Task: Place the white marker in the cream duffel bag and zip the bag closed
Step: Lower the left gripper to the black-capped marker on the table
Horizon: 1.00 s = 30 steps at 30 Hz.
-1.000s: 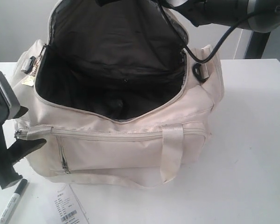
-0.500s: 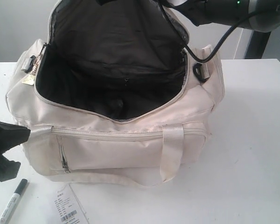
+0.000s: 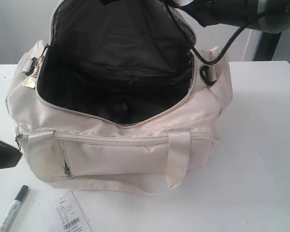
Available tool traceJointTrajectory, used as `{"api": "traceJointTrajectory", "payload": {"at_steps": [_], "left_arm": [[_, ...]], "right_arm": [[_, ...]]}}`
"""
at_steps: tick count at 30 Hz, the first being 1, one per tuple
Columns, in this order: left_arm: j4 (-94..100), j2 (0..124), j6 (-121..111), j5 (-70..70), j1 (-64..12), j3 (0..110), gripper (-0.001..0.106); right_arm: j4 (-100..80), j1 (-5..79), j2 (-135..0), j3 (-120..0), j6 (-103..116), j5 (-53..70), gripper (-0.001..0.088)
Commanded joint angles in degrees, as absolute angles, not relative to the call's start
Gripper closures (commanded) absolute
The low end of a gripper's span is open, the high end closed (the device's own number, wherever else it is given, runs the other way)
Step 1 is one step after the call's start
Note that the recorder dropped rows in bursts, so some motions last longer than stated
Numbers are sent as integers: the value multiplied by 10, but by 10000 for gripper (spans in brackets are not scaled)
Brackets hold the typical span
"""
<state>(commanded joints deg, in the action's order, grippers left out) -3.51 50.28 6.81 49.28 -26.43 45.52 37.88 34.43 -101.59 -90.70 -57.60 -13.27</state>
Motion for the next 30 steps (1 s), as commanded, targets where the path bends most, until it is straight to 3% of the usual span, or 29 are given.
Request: {"api": "traceJointTrajectory", "payload": {"at_steps": [7, 14, 16, 22, 30], "left_arm": [[65, 514, -26, 571, -264, 457, 1053], [74, 528, -80, 518, -264, 404, 1049], [74, 540, -92, 503, -264, 386, 992], [35, 573, -103, 450, -264, 365, 630], [39, 643, -116, 394, -264, 352, 609]], "right_arm": [[379, 344, -1016, -907, -576, -133, 868], [379, 344, -1016, -907, -576, -133, 868], [379, 344, -1016, -907, -576, -133, 868], [379, 344, -1016, -907, -576, -133, 868], [379, 344, -1016, -907, -576, -133, 868]]}}
